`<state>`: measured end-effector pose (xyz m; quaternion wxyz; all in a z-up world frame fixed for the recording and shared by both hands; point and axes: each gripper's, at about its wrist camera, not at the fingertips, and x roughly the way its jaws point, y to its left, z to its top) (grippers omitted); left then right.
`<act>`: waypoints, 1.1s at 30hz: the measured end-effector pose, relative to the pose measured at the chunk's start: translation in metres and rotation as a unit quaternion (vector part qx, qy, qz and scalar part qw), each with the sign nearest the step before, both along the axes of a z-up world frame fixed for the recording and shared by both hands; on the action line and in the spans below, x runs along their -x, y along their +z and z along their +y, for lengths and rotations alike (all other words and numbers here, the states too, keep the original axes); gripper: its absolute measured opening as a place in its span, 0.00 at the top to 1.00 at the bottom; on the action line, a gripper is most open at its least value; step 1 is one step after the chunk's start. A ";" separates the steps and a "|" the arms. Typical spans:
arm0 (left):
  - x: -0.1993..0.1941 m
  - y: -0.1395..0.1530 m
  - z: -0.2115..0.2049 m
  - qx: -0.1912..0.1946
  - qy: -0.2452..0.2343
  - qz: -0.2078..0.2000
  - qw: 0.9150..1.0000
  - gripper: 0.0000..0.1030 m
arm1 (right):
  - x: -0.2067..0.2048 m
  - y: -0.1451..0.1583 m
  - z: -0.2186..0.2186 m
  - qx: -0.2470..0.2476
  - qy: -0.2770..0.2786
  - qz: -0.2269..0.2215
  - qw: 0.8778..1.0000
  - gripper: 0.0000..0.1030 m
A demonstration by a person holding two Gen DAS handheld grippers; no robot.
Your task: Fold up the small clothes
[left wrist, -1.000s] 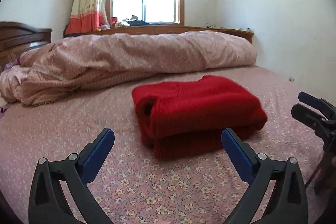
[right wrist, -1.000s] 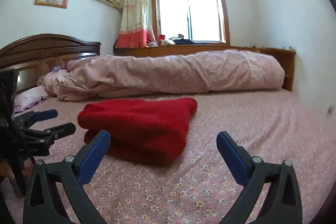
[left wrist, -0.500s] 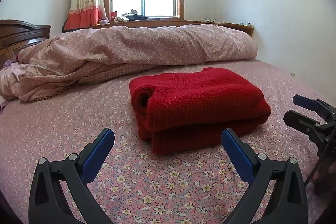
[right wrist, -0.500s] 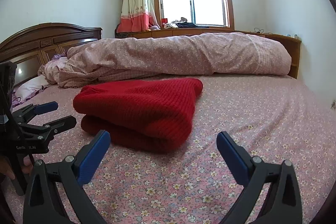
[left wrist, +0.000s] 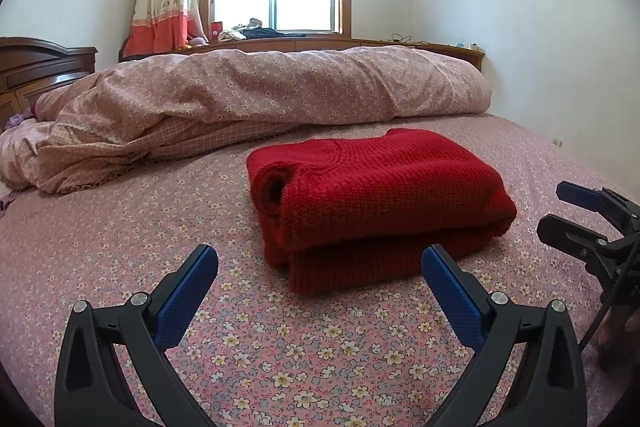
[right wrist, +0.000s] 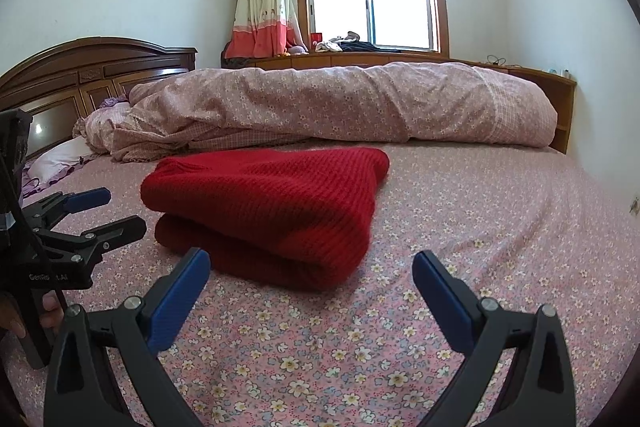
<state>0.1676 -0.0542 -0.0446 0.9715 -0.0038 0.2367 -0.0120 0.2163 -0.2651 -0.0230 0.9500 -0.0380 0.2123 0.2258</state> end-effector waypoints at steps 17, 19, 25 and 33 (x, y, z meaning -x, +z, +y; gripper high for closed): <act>-0.001 -0.001 -0.001 0.000 -0.002 -0.001 1.000 0.04 | -0.002 -0.003 0.005 0.015 0.006 0.005 1.000 0.00; -0.001 -0.001 -0.001 0.000 -0.002 0.000 1.000 0.04 | -0.004 -0.002 0.007 0.017 0.006 0.006 1.000 0.00; -0.001 -0.001 -0.002 -0.001 -0.003 0.000 1.000 0.04 | -0.003 -0.002 0.010 0.025 0.009 0.007 1.000 0.00; -0.001 -0.002 -0.003 -0.001 -0.006 0.002 1.000 0.04 | -0.003 -0.002 0.010 0.027 0.010 0.008 1.000 0.00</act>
